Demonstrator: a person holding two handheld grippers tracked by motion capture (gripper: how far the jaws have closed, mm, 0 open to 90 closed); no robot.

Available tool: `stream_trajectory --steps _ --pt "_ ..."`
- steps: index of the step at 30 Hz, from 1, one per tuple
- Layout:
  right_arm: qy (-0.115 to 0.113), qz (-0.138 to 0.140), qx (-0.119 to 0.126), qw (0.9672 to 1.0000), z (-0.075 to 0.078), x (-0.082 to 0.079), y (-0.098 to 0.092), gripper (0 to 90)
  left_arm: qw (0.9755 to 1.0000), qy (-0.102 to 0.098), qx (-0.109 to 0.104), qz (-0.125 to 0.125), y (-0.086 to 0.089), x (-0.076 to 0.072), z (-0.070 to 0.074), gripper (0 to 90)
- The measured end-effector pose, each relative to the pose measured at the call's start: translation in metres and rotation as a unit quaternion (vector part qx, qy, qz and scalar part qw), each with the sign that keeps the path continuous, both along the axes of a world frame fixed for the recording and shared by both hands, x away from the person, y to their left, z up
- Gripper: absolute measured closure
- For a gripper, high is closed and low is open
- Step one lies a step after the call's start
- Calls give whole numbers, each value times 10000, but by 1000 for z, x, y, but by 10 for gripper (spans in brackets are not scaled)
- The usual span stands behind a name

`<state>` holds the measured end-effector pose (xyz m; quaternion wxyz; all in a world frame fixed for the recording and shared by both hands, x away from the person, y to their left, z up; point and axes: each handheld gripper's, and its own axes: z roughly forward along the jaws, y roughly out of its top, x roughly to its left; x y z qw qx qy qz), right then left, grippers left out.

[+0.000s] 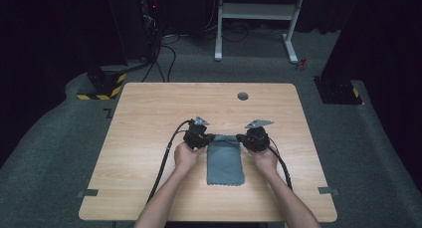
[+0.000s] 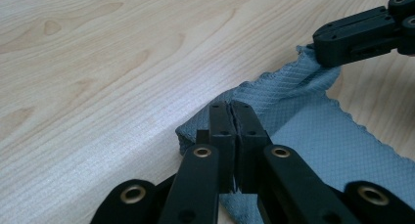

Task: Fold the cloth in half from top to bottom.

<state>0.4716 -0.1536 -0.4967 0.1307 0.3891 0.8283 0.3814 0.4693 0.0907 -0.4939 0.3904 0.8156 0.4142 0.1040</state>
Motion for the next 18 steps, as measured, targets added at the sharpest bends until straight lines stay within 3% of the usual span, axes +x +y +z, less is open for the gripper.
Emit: stream_trajectory --steps 2,7,18 --pt "21 14 -10 10000 -1 -2 -1 890 10000 17 -52 1 0 -4 -1 882" --pt "5 81 59 10000 -4 -5 -2 889 10000 -8 59 -52 1 -10 -3 882" --pt "55 136 182 9997 -5 -13 -5 887 10000 -62 -28 -32 1 -18 -3 882"
